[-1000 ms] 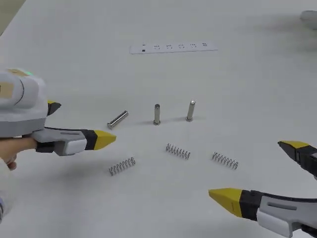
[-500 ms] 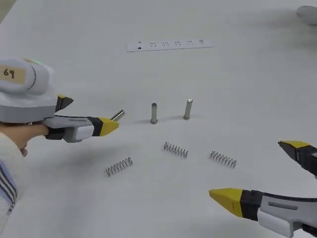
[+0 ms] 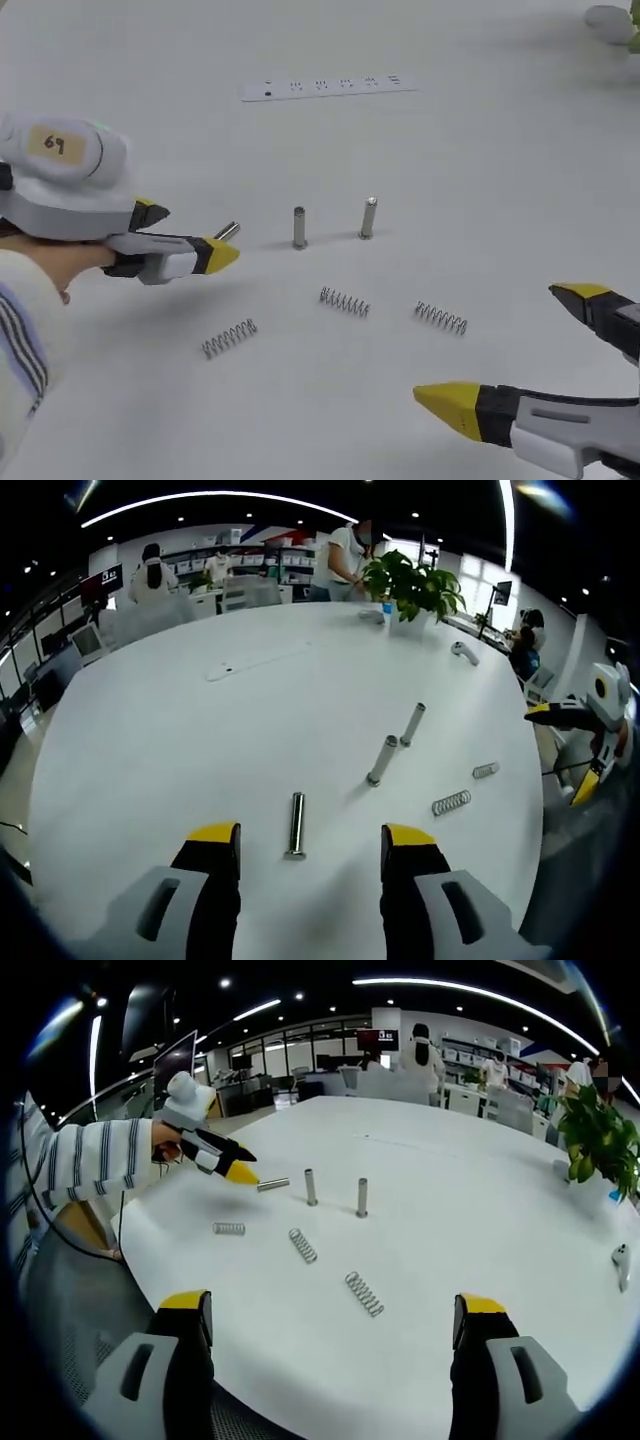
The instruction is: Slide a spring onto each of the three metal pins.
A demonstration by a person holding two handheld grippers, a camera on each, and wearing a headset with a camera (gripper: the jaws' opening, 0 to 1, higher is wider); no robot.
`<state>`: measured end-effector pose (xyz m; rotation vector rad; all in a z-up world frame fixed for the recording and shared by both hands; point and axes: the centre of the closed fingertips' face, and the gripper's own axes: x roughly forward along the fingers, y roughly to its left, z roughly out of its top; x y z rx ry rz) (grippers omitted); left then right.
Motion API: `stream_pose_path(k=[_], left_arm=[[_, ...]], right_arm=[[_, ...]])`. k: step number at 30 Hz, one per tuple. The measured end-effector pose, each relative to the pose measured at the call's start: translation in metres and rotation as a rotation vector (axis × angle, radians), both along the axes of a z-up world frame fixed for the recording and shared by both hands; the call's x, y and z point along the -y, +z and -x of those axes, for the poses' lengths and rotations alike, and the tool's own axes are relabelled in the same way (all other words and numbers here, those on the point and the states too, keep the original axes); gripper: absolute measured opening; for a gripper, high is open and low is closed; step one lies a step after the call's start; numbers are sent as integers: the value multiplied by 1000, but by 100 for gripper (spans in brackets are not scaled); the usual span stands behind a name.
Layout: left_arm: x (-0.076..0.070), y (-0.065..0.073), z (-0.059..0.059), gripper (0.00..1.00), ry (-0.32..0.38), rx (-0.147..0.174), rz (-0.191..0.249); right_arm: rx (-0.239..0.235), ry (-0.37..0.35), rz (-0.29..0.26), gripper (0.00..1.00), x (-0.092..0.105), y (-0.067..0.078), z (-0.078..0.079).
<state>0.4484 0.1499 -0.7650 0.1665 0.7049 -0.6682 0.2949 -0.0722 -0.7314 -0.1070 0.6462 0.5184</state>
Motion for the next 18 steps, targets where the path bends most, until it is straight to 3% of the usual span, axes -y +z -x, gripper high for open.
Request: stream_pose_path(k=[4,8,18], left_arm=[[3,-3,-6,49,-11,-1,-3],[6,-10,-9,44,-35,-15,-37],[18,-20,-16,35,-56,-25,-34]], right_arm=[[-8,1,-12,99,-1,0,1],[-21,9,4,99,0,-4,2],[-49,10,18,99,0,-12,6]])
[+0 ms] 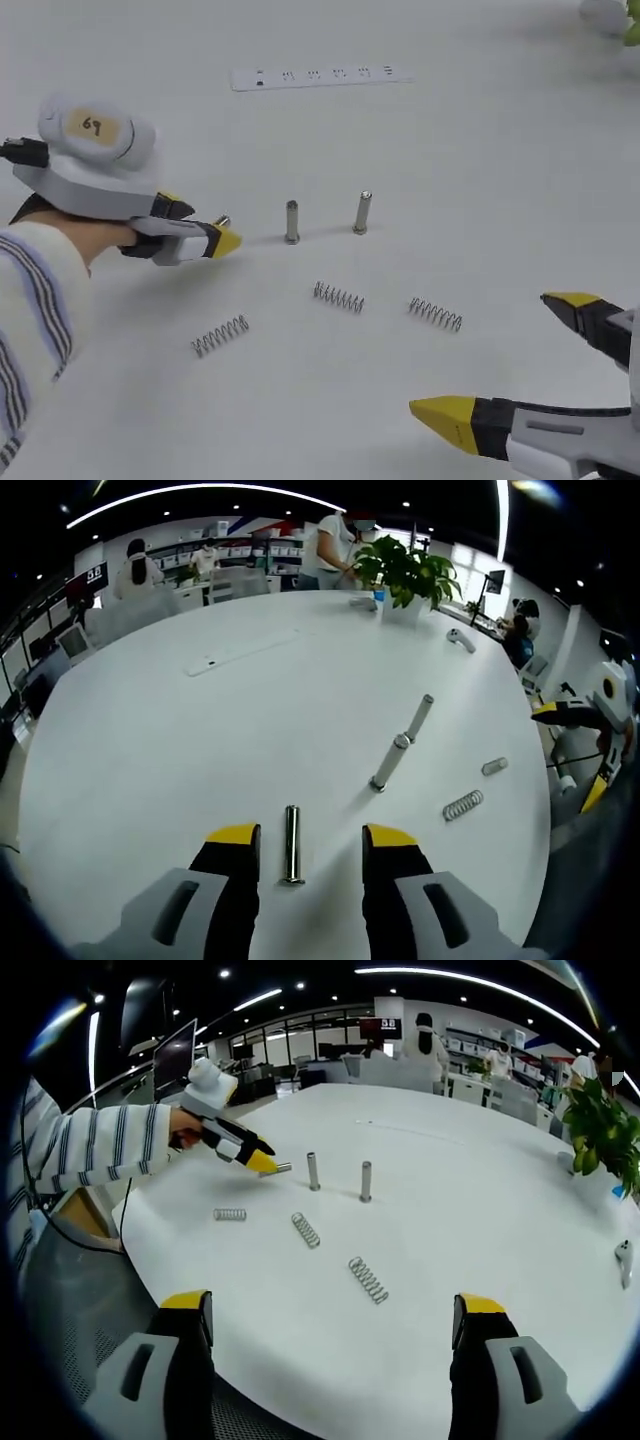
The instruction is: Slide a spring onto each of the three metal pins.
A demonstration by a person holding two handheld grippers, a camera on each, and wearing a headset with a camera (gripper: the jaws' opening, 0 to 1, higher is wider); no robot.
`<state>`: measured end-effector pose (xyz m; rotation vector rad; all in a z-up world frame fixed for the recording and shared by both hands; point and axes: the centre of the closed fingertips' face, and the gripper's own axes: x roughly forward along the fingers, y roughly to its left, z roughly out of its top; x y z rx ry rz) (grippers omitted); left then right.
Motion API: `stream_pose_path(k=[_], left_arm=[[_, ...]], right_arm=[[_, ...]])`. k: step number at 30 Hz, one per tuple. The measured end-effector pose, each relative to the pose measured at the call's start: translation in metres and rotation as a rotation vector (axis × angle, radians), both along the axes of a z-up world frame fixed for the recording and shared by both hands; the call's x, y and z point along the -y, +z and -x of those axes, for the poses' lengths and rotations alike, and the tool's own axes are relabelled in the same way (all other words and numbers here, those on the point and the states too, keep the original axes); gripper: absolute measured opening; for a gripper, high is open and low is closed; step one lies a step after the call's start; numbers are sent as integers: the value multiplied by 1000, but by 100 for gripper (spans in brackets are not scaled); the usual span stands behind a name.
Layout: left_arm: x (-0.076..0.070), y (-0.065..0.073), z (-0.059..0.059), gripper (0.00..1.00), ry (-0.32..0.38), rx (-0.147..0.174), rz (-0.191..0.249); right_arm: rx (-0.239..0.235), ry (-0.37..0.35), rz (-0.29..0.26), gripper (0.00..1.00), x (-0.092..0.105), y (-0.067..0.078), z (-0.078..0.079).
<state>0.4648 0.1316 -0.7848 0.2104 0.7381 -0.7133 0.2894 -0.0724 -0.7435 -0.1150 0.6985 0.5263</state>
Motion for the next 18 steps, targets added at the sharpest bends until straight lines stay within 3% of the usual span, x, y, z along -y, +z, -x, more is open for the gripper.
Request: stream_pose_path(k=[4,18], left_arm=[[3,-8,0,31,-6,-23,-6],[6,-13,-10,24,1,-24,-11]], right_arm=[[-5,-10,-9,99,1,-1,0],[-14,-44,-10,98,10,-3,2]])
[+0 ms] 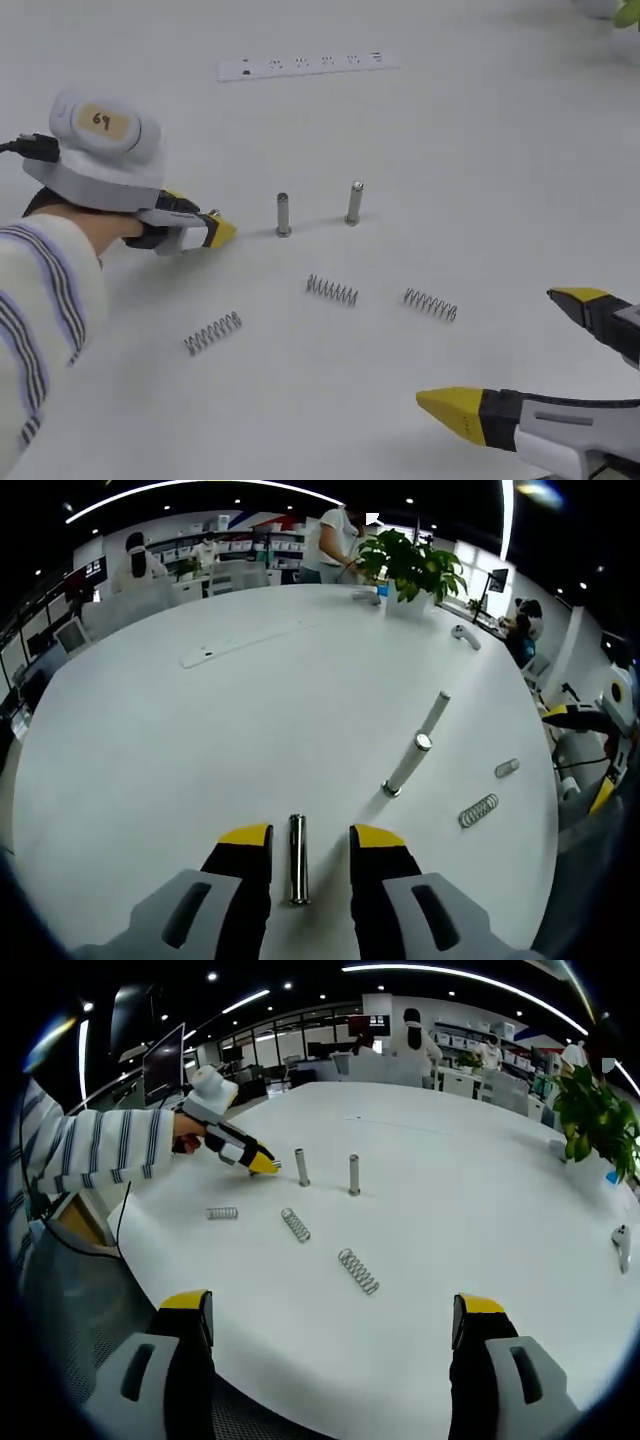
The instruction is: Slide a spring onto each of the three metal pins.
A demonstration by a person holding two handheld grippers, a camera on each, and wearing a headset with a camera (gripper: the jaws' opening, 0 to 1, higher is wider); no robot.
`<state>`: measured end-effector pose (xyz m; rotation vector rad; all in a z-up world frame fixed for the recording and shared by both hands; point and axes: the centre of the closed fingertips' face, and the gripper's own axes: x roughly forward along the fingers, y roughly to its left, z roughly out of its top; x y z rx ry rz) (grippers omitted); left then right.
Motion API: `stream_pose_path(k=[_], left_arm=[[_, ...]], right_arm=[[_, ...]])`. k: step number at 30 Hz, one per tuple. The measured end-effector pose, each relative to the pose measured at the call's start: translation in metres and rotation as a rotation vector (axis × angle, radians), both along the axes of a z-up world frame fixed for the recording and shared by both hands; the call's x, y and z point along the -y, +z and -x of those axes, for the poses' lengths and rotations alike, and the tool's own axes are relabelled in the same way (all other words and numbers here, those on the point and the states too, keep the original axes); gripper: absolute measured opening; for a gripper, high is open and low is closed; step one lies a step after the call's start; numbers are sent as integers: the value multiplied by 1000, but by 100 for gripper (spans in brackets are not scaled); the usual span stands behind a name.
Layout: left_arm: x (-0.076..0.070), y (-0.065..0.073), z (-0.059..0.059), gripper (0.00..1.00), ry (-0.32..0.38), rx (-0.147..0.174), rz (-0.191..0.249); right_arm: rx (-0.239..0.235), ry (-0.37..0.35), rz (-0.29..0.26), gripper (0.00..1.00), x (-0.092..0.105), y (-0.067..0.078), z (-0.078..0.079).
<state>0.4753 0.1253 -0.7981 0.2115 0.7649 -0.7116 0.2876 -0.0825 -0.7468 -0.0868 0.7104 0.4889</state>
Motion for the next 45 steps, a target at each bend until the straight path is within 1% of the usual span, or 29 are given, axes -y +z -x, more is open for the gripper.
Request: stream_pose_path(k=[2,3,5,6,10,14,17,19,20,24,25,26,27,29,30,32,34,37,40,42,43,45], left_arm=[[1,-1,-1,24,-9,3,-10],[2,-1,-1,23,-10,4,-8],[2,-2,-1,22,-9,-3,-7],[1,-4,-2,21,-6,-3,-16],[2,-6,-2,17,-3,-7,-20],[4,-6,-3,15,-5,2,-30],[5,-6,-3,14,-10,3,-27],[5,-6,-3,11,-14,4,-32],[5,-6,-4,10,-17,10,-43],[0,-6,-7,1,1,-1,-55],[-1,-6,-6,1,2,-7,-53],[-1,-7,-6,1,10,-21,-44],[-1,-7,-7,1,14,-20,-40],[-1,-7,-7,0,18,-22,-39],[-1,-8,-7,0,16,-19,-42],[-1,-8,-8,0,11,-14,-50],[-1,-9,-9,0,9,-11,-60],[-1,-9,-9,0,22,-17,-66],[0,-9,-9,0,27,-20,-68],[0,-9,-9,0,22,-21,-78],[0,-9,-9,0,19,-24,-81],[0,-9,-9,0,28,-43,-80]], right_arm=[[0,-1,1,98,0,0,0],[1,0,1,98,0,0,0],[2,-5,0,98,1,0,-1],[3,-7,-2,98,1,1,-1],[-5,-1,5,98,1,-1,0],[-9,2,7,98,0,-2,1],[-8,4,2,98,0,-2,1],[-6,1,-3,98,0,-1,0],[-5,-1,-5,98,0,-1,0],[-8,2,0,97,1,-2,0],[-10,3,-1,97,1,-2,1],[-11,3,-2,97,1,-2,1],[-12,4,-9,97,0,-2,1],[-6,-10,-49,97,-2,2,0],[0,-15,-54,97,-1,3,-1],[4,-16,-49,97,-1,4,-2],[5,-10,-32,97,1,3,-1],[-1,-4,-8,97,2,0,0],[-2,-3,-6,97,3,-1,0],[0,-2,-5,97,2,-1,0],[-2,-1,-4,97,2,-1,0],[-3,3,-3,97,2,-1,1]])
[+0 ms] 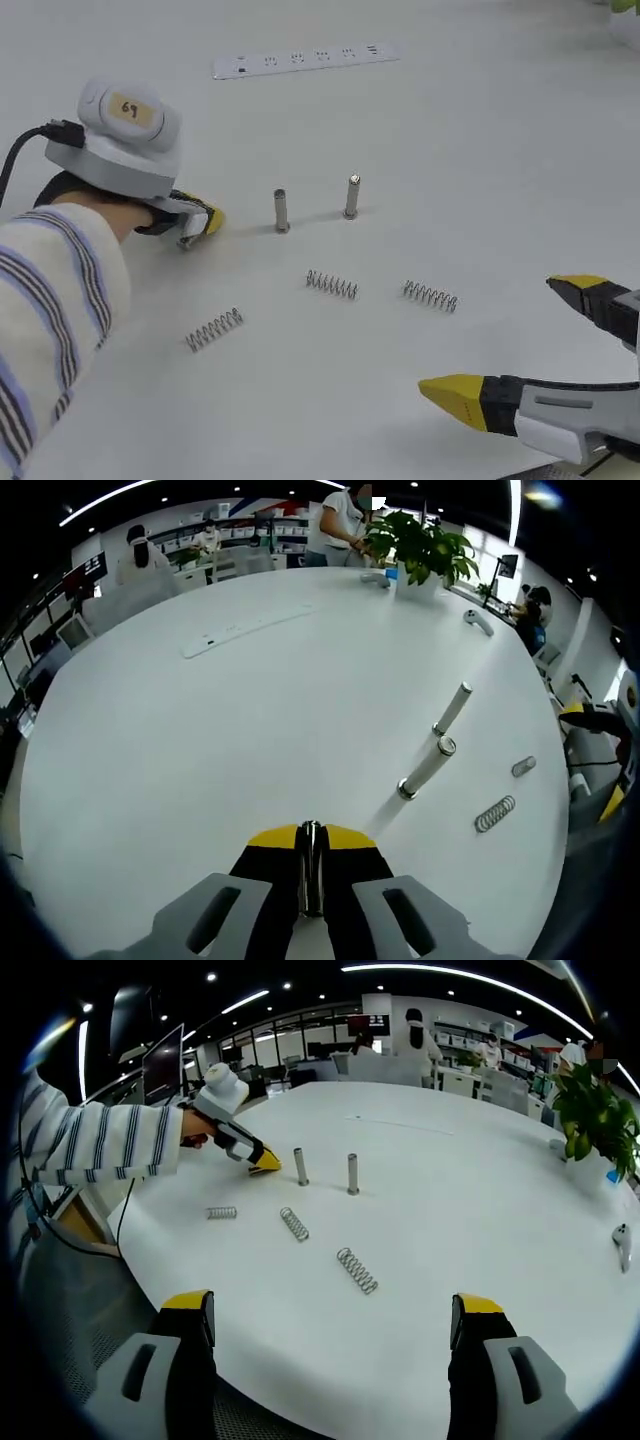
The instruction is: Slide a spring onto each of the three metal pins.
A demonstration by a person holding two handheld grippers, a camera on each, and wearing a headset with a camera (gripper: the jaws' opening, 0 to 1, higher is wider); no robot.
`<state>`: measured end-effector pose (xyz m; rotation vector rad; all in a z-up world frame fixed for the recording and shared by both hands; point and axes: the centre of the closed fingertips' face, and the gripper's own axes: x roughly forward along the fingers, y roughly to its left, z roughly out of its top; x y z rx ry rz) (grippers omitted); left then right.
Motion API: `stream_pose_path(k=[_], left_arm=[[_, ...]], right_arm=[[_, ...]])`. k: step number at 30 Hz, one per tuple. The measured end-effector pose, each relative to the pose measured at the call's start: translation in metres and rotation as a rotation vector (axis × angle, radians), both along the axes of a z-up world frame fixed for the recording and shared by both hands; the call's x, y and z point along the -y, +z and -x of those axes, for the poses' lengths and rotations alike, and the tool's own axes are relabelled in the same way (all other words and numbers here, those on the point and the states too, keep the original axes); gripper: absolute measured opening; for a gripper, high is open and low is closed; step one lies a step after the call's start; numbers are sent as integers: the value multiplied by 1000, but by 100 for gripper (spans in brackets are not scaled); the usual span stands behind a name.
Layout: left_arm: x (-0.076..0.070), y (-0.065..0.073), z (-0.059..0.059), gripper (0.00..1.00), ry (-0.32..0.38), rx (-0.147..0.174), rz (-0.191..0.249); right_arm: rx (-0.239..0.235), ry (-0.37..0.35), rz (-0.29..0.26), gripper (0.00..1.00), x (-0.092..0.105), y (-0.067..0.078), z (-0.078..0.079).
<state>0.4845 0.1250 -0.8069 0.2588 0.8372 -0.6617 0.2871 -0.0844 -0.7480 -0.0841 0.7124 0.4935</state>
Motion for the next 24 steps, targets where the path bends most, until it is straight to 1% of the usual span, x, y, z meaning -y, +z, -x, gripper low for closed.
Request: stream_pose_path(k=[1,3,5,9,10,12,13,17,19,20,24], left_arm=[[-1,0,0,0,9,-7,-1],[-2,0,-1,0,16,-8,1],[-3,0,-1,0,27,-17,14],[-5,2,0,0,34,-14,9],[-6,3,0,0,41,-11,6],[-10,7,0,0,80,-13,12],[-12,11,0,0,98,-11,21],[-13,22,4,0,128,-13,59],[-12,28,7,0,110,1,62],[-12,31,8,0,104,15,55],[-12,38,13,0,89,35,46]], right_arm=[[0,1,1,97,0,0,0],[-1,5,2,97,-1,0,0],[-3,11,-1,98,-2,0,0],[7,6,-8,98,-2,3,-1],[10,4,-9,98,-1,3,-1],[14,0,-12,97,-1,4,-2],[15,-1,-13,97,0,4,-2],[19,-5,-13,97,0,4,0],[23,-4,-6,97,0,4,0],[28,-1,-1,97,0,4,1],[39,4,-8,97,-2,7,0]])
